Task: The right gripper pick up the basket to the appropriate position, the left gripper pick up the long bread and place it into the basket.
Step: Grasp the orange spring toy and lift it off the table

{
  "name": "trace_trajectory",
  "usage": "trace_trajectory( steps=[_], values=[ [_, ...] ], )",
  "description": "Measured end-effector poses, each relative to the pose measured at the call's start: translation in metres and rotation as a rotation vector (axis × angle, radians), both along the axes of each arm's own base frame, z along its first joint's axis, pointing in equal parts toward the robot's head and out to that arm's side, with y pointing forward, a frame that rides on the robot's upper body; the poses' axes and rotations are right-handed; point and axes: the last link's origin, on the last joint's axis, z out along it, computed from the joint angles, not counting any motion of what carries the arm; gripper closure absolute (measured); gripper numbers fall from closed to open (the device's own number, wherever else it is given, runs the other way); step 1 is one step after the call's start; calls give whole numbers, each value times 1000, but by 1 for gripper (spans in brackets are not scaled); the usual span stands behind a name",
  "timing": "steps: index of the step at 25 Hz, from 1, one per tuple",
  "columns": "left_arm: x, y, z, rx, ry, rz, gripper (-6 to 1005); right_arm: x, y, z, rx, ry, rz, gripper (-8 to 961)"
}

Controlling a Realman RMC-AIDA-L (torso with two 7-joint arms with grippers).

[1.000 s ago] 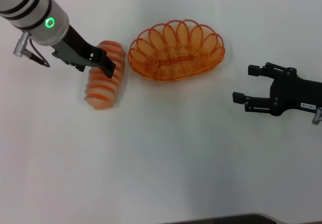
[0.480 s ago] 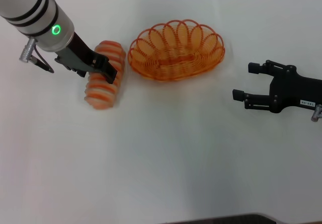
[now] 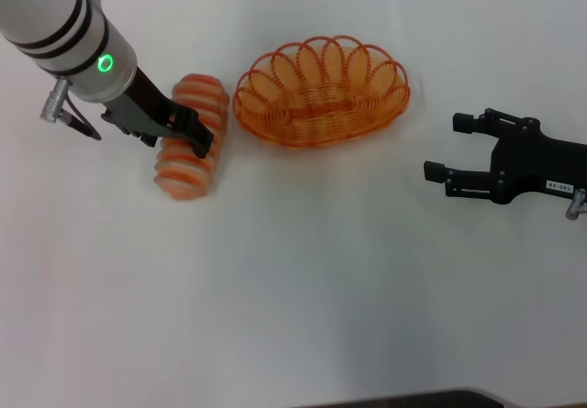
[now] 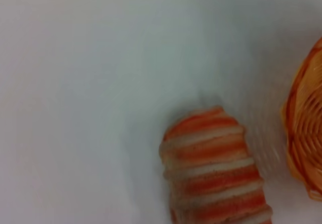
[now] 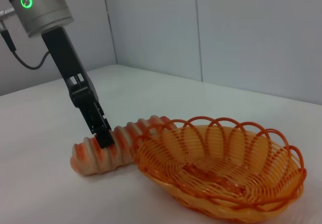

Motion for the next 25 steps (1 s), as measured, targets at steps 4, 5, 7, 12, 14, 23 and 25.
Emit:
trace_trajectory(
  steps=[4,5,7,12,14,23,25],
  values=[
    [-3,-1,-2,-2,2,9,321,-1,1,0,-1,0,2,36],
    [-4,-1,-3,-2,2,10,322,-1,1,0,-1,0,3,36],
    [-5,-1,-3,-2,2,12,324,-1,1,0,-1,0,4,36],
    [-6,-1,-4,0,2,13,329,-1,2,0,-1,-1,5,36],
    [-6,0,-4,2,2,13,331,-2,2,0,-1,-1,6,36],
    [-9,0,-8,-3,5,22,341,-1,4,0,4,-7,3,36],
    [-9,0,-7,-1,4,20,343,-1,4,0,4,-8,3,37]
  ],
)
